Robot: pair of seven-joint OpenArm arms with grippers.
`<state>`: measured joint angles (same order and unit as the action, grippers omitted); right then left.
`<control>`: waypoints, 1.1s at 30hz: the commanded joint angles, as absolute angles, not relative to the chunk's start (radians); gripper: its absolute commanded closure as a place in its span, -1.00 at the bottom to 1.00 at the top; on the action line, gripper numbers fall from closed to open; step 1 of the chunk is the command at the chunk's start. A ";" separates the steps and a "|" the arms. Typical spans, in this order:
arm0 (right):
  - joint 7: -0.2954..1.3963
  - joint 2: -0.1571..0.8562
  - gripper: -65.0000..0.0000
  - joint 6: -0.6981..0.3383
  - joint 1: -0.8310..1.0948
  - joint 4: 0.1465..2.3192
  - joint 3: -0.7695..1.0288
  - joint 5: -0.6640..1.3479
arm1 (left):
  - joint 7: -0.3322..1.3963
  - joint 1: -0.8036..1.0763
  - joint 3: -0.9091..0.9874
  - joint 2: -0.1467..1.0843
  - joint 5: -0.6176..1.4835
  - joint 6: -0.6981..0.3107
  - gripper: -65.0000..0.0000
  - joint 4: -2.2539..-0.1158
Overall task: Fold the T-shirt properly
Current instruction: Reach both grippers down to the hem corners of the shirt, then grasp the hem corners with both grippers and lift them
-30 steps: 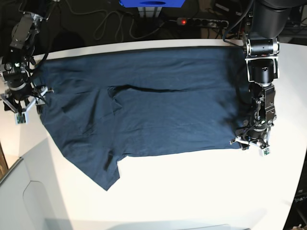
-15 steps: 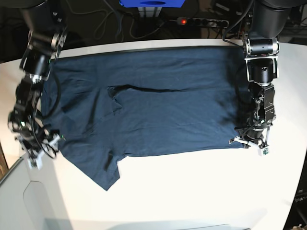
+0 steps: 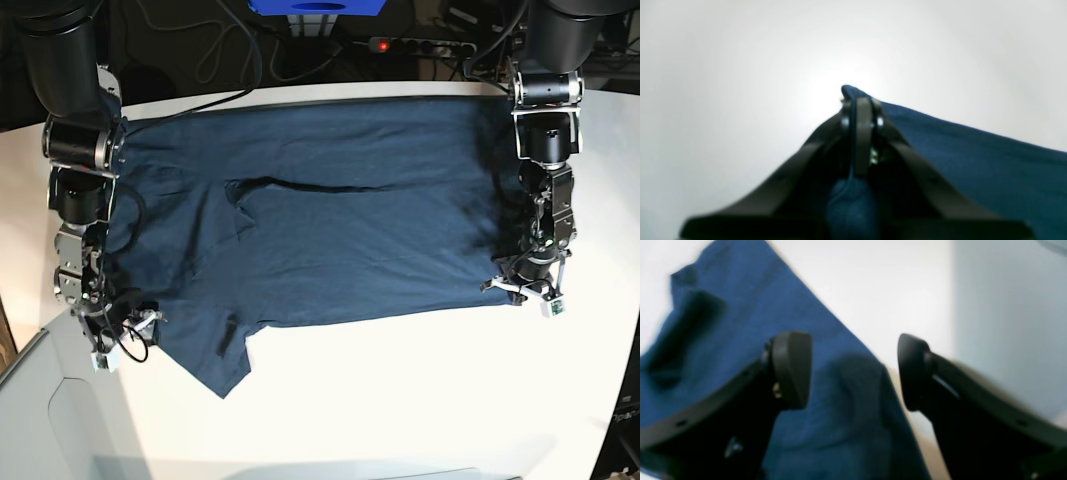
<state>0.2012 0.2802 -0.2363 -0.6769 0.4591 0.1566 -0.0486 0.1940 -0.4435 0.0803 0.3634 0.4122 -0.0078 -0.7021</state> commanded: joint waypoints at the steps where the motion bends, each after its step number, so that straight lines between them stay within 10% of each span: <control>1: 0.176 0.294 -0.18 -0.232 -0.710 0.461 0.159 -0.039 | 0.237 -0.450 0.081 0.375 0.403 0.004 1.00 -0.702; 8: 0.170 0.292 -0.12 -0.232 -0.661 0.438 0.157 -0.039 | 0.237 -0.455 0.081 0.375 0.403 0.004 1.00 -0.702; 15: 0.170 0.292 1.00 -0.232 -0.631 0.440 0.094 -0.039 | 0.237 -0.455 0.081 0.372 0.403 0.004 1.00 -0.702; 33: 0.180 0.309 1.00 -0.232 -0.429 0.905 0.156 -0.035 | 0.246 -0.300 0.091 0.372 0.412 0.007 1.00 -1.101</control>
